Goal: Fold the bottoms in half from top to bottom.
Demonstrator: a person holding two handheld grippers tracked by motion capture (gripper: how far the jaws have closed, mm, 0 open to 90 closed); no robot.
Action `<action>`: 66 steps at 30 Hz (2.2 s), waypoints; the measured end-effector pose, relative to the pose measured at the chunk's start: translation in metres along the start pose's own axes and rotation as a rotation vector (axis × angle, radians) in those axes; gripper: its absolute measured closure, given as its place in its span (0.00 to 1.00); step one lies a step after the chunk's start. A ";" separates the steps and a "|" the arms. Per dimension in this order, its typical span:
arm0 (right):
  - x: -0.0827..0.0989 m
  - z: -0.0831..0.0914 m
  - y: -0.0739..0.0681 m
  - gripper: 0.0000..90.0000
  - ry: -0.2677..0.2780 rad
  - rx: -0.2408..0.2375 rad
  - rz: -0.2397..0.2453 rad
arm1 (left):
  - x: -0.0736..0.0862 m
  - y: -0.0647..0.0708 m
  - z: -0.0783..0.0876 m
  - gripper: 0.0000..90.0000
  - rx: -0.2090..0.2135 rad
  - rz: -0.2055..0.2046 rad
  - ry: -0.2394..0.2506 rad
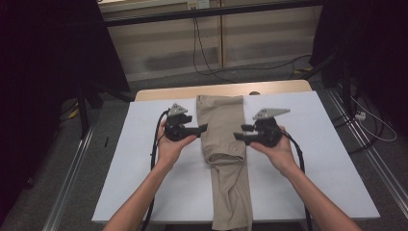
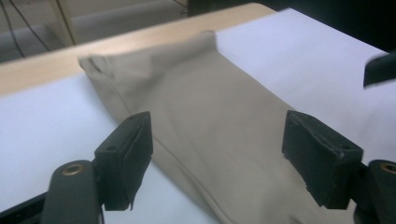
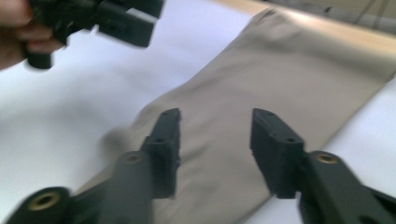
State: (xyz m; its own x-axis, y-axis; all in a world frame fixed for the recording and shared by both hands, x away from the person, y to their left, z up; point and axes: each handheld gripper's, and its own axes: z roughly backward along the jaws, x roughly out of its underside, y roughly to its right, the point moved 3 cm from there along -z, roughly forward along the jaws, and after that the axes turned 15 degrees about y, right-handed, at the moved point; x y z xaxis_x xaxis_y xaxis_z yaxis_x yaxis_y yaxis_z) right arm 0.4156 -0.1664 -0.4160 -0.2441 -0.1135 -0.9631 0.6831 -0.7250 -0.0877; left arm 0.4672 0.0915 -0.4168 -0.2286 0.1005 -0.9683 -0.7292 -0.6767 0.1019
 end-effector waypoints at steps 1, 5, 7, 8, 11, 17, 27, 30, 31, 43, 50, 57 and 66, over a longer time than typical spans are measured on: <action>0.008 0.006 -0.009 0.62 -0.007 -0.017 0.001 | 0.005 0.005 0.006 0.27 0.013 -0.005 -0.008; 0.036 0.031 -0.049 0.74 -0.040 -0.108 0.014 | 0.022 0.029 0.028 0.27 0.064 -0.046 -0.063; 0.046 0.037 -0.066 0.76 -0.065 -0.139 0.030 | 0.030 0.042 0.040 0.26 0.095 -0.058 -0.075; 0.052 0.040 -0.076 0.77 -0.085 -0.151 0.047 | 0.034 0.048 0.046 0.26 0.100 -0.061 -0.091; 0.069 0.047 -0.103 0.75 -0.121 -0.194 0.042 | 0.052 0.067 0.065 0.28 0.129 -0.065 -0.108; 0.070 0.047 -0.138 0.68 -0.112 -0.279 0.120 | 0.075 0.080 0.072 0.34 0.184 -0.083 -0.148; 0.095 0.033 -0.155 0.91 -0.232 -0.289 0.222 | 0.078 0.080 0.065 0.33 0.174 -0.072 -0.151; 0.094 0.032 -0.148 1.00 -0.228 -0.283 0.161 | 0.078 0.078 0.065 0.33 0.161 -0.067 -0.154; 0.092 0.033 -0.146 1.00 -0.225 -0.279 0.162 | 0.078 0.077 0.065 0.33 0.159 -0.068 -0.156; 0.068 0.030 -0.074 1.00 -0.080 -0.056 0.024 | 0.081 0.083 0.063 0.41 0.189 -0.059 -0.190; 0.084 0.018 -0.062 0.94 -0.157 -0.024 0.029 | 0.087 0.098 0.063 0.55 0.269 -0.084 -0.229; 0.073 0.033 -0.060 0.71 -0.124 0.009 0.017 | 0.091 0.117 0.058 0.67 0.324 -0.142 -0.242; 0.067 0.047 -0.098 0.62 -0.144 -0.140 0.109 | 0.086 0.109 0.052 0.81 0.290 -0.124 -0.226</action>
State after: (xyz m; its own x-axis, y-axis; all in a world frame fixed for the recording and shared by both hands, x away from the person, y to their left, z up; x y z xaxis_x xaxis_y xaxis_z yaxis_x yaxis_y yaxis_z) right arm 0.2995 -0.1348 -0.4603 -0.2523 -0.2892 -0.9234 0.7972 -0.6030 -0.0289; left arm 0.3342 0.0642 -0.4776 -0.2397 0.3485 -0.9061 -0.9050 -0.4180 0.0787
